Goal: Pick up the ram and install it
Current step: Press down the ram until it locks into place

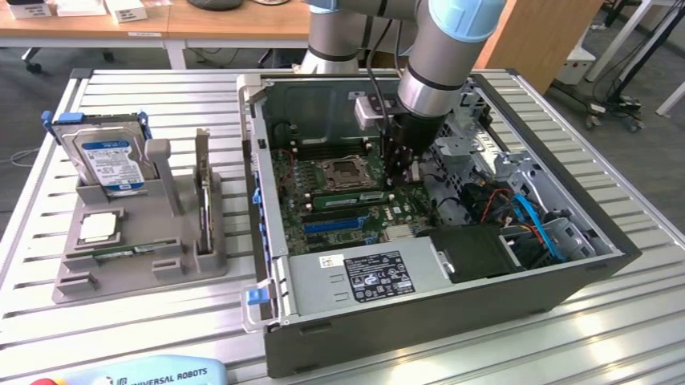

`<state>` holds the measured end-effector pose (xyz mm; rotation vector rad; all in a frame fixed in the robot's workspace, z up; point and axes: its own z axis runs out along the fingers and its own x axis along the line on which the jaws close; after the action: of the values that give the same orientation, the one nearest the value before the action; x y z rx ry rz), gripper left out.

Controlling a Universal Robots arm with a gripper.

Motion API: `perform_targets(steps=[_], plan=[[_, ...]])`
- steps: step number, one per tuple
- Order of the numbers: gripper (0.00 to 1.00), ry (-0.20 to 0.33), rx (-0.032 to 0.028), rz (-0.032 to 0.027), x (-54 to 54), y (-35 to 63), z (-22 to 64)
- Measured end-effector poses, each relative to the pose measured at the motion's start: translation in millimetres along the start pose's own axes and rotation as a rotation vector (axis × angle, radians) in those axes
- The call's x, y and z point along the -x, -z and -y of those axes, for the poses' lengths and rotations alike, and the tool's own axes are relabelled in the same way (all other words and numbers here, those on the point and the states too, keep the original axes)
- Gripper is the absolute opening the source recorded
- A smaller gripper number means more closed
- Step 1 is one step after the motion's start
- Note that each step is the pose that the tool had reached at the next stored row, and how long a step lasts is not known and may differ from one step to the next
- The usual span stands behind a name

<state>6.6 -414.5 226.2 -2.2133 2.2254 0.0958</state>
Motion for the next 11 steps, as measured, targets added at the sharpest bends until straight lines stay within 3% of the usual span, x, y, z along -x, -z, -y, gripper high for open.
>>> perform_targets(steps=[11], plan=[[0.10, 0.000, 0.0001, -0.0003, -0.1, -0.8, 0.0]])
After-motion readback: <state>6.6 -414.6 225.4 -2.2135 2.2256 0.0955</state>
